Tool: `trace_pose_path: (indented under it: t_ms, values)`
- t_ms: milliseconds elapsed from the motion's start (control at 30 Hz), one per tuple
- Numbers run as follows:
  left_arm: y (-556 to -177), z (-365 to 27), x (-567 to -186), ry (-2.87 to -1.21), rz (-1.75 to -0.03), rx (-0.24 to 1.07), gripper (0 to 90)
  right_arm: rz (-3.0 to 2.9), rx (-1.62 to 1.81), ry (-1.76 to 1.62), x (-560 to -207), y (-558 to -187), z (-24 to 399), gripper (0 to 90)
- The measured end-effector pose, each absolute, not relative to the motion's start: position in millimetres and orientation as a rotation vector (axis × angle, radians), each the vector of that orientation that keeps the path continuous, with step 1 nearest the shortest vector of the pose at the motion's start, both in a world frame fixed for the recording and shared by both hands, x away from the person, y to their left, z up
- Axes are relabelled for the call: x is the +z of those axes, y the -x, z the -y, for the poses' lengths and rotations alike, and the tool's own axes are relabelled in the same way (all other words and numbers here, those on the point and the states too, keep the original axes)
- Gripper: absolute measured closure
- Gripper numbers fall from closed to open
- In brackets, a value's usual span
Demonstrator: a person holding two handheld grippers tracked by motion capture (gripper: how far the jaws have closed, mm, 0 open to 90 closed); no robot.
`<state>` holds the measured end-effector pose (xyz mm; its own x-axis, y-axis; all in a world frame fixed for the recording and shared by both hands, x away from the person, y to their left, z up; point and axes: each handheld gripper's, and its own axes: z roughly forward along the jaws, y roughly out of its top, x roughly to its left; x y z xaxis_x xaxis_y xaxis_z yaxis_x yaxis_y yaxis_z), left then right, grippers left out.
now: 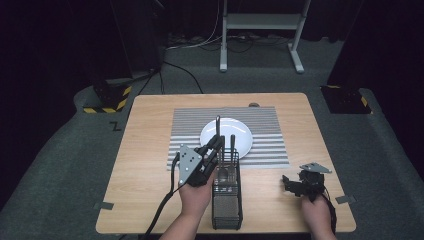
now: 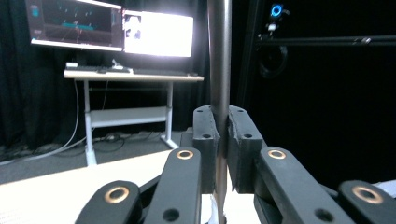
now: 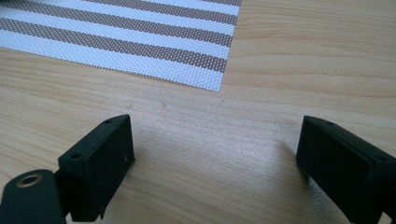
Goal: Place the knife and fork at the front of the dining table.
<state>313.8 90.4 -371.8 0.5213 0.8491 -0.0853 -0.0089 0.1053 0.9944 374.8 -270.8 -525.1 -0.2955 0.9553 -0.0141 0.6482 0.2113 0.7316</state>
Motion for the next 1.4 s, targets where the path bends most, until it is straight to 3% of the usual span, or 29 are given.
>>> trace_pose_path:
  t_ms: [767,1400]
  values:
    - [-294,-123,-335,-1.239,-0.766,0.809,82.9,-2.024,0.867,-1.479,-525,-375,271,10.7]
    - [-326,-161,-388,-1.316,-0.946,0.880,82.9,-2.026,0.868,-1.477,-525,-375,271,10.6]
